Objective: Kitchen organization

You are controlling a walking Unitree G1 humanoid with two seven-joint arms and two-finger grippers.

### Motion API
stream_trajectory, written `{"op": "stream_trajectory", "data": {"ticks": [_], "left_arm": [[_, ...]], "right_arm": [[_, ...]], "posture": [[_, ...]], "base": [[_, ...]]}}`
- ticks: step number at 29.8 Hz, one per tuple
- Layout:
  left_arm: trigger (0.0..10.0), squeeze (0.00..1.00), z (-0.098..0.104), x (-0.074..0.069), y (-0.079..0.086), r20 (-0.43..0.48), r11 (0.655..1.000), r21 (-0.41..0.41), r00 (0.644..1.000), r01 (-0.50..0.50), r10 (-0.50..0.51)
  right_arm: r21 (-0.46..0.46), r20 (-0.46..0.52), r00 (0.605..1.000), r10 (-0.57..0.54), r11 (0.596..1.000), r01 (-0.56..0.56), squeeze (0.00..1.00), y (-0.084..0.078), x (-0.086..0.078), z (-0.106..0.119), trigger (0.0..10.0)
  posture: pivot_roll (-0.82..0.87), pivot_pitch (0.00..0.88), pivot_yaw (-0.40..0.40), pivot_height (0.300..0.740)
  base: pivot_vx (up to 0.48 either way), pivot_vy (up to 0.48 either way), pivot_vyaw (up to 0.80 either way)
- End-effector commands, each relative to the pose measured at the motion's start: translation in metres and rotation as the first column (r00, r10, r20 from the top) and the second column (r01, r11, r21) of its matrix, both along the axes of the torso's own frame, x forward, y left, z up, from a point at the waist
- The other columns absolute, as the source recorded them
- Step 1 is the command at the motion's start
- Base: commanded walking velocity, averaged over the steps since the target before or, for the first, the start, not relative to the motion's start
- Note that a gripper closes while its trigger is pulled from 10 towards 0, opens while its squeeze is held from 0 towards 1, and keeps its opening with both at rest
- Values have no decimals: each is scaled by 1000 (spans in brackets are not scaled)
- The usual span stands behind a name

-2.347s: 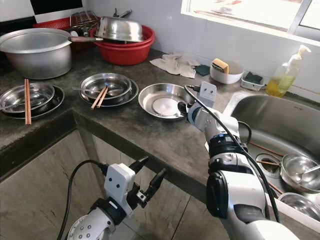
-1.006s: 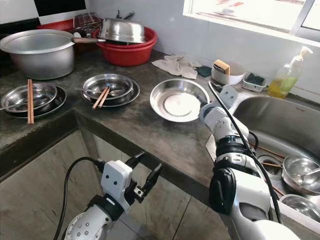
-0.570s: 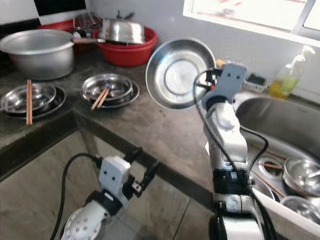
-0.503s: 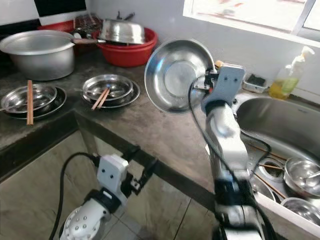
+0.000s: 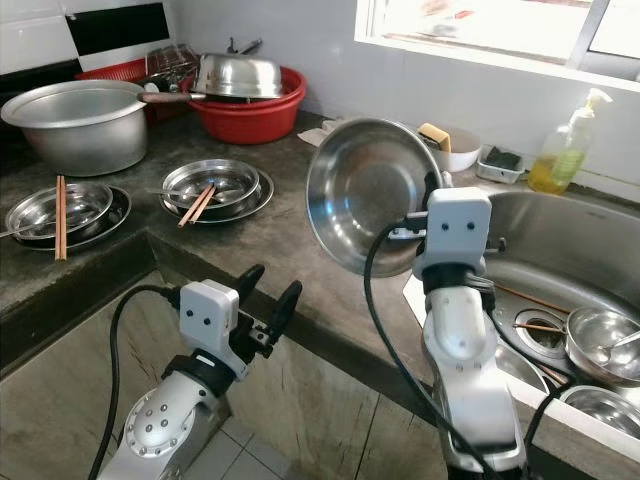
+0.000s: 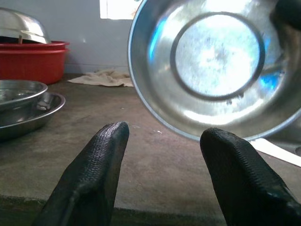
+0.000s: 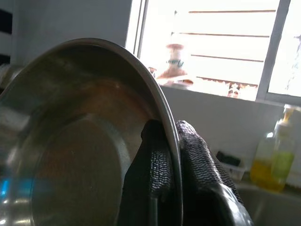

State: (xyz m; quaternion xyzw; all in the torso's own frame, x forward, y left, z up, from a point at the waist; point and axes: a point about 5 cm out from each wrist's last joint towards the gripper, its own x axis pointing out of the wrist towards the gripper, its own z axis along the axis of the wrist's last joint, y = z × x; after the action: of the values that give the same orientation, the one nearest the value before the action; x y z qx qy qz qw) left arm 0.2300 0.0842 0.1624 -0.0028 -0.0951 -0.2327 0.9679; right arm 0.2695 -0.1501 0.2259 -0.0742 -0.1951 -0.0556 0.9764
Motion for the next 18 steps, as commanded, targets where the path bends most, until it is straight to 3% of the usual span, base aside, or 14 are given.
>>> {"op": "stream_trajectory", "data": {"ticks": [1,4,12,18], "left_arm": [[10000,0,-2,1,0,-9,1000,7,1000,8,-8],[10000,0,-2,1,0,-10,1000,14,1000,10,-10],[10000,0,-1,2,0,-11,1000,20,1000,16,-15],[10000,0,0,2,-1,12,999,49,1000,18,-18]], "right_arm": [[8,35,999,1,1000,-2,0,0,-5,7,0],[31,18,1000,3,1000,-3,0,-1,-6,4,0],[27,17,1000,8,1000,-8,0,2,-8,5,0],[28,24,1000,0,1000,-1,0,1,-6,8,0]], "posture": [[28,1,-36,740],[30,0,-36,740],[31,0,-38,740],[26,0,-33,740]], "base": [[0,0,0],[0,85,-800],[0,466,-800],[0,0,-800]]}}
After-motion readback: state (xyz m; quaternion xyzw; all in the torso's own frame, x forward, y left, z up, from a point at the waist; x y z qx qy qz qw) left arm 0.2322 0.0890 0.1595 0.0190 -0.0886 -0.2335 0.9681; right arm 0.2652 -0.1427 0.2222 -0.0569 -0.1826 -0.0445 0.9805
